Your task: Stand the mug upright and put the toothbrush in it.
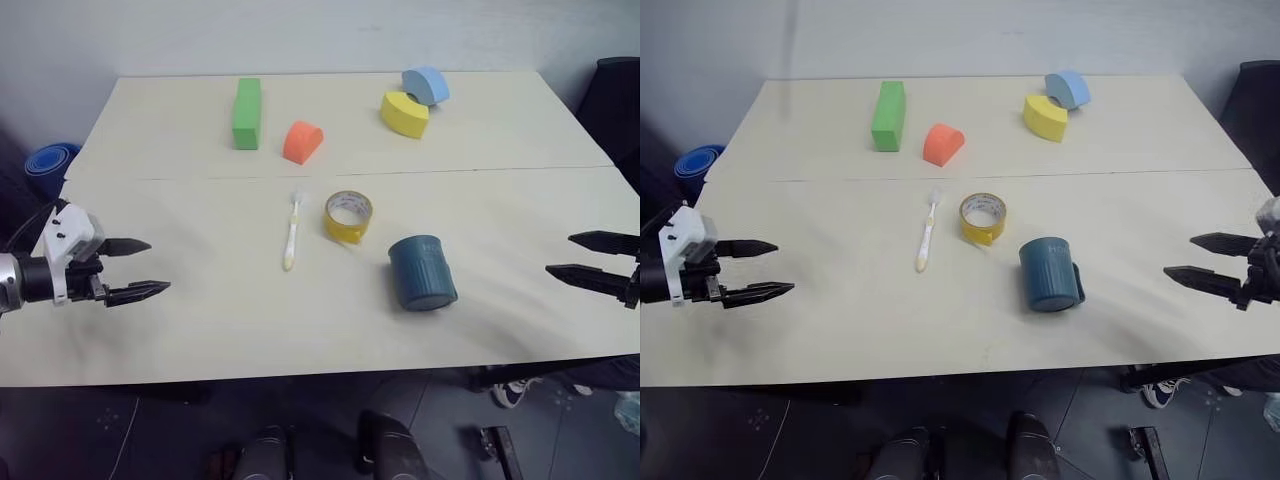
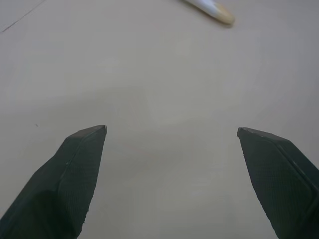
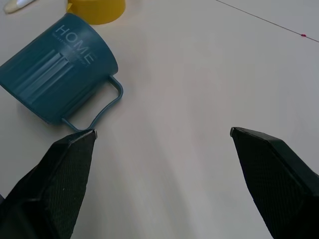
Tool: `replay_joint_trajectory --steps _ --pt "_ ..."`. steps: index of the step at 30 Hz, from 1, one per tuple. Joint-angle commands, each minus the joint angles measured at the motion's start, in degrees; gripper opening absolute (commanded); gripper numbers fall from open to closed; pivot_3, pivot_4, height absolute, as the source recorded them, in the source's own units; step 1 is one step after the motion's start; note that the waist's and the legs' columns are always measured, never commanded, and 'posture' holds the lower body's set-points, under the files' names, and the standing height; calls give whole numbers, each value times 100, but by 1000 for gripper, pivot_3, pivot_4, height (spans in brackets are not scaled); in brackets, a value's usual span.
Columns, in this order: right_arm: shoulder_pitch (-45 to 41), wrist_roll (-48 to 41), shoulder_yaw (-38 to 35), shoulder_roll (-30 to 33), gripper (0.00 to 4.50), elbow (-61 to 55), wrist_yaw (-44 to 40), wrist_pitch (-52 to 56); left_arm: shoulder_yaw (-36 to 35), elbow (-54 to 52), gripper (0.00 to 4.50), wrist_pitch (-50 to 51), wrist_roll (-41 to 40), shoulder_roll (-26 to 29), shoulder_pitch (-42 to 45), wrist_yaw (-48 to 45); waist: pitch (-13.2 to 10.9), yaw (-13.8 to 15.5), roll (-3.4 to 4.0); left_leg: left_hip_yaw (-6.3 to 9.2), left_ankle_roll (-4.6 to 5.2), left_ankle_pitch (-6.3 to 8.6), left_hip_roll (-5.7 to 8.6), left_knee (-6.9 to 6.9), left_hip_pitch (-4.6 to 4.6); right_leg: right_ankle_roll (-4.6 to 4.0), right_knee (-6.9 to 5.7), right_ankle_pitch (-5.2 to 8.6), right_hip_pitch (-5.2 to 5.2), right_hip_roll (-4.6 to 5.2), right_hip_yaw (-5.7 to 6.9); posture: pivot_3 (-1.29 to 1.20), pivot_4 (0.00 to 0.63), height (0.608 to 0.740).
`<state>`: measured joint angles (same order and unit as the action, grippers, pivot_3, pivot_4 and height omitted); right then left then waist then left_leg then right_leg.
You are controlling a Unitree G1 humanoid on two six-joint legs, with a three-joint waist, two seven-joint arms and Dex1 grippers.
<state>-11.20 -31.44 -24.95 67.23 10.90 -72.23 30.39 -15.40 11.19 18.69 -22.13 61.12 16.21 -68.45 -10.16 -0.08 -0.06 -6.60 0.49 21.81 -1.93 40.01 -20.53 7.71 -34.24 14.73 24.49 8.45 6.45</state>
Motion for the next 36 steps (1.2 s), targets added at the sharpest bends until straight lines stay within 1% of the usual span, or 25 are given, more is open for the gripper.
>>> replay_joint_trajectory --steps 1,6,11,14,19,21,23,25,27,31,35,36 --pt "105 -17 -249 7 4500 -201 46 15 -42 91 4454 -153 21 25 167 -71 0 1 0 0 0 0 0 0 0 0 0 0 0 0 0 0 150 740" --pt "149 108 -265 -32 4500 -242 296 -114 31 278 4454 -193 94 -42 354 91 0 -14 0 -3 0 0 0 0 1 0 -1 0 1 0 0 0 150 740" --pt "225 85 -285 -54 4500 -347 308 -95 -28 219 4454 6 -41 -174 449 147 0 -11 0 -4 0 0 0 0 2 0 -4 0 1 0 0 0 150 740" --pt "240 23 -295 -35 4500 -368 291 10 -50 241 4454 48 23 -173 483 244 0 -10 0 -4 0 0 0 0 2 0 -5 0 1 0 -1 0 150 740" --pt "29 146 -174 -21 4500 -262 457 -72 -60 228 4454 38 33 -170 486 276 0 -16 0 -5 0 0 0 1 3 0 -6 0 1 0 -1 0 150 740" --pt "-179 147 -81 -26 4500 -310 563 -34 -75 122 4454 156 -99 -184 528 203 0 -17 0 -5 0 0 0 1 3 0 -6 0 1 0 -2 0 150 740" --pt "-868 -123 217 -46 4500 -673 750 399 -67 -399 4454 536 -491 -216 648 63 0 -19 0 -6 0 0 0 2 3 0 -7 0 2 0 -3 0 150 740" --pt "-1520 -362 625 -55 4500 -993 738 901 -20 -859 4454 904 -816 -247 835 9 -1 -28 0 -8 0 0 -2 8 2 0 -10 0 4 0 -9 0 150 740" --pt "-2240 -233 1283 -242 4500 -1217 855 1184 135 -1312 4454 971 -913 -258 936 -102 0 -27 0 -4 -2 1 -7 10 0 0 -20 0 9 -1 -11 0 150 740" --pt "-3947 401 2746 -1161 4500 -1072 1247 1708 518 -1963 4454 1228 -1083 -553 1379 23 -1 -73 0 -7 -10 6 -6 7 13 0 -38 0 9 -2 -13 0 150 740" --pt "-4899 814 3564 -1957 4500 -741 1285 1825 703 -2217 4454 1455 -1216 -622 1638 -55 -1 -112 0 -1 -10 5 -4 9 -11 0 -48 0 35 -2 -8 0 150 740" --pt "-5072 880 3726 -2173 4306 -654 1282 1860 737 -2230 4484 1460 -1216 -617 1686 -82 -1 -132 0 -2 -10 6 -3 9 -14 0 -52 0 43 -2 -7 0 150 740"
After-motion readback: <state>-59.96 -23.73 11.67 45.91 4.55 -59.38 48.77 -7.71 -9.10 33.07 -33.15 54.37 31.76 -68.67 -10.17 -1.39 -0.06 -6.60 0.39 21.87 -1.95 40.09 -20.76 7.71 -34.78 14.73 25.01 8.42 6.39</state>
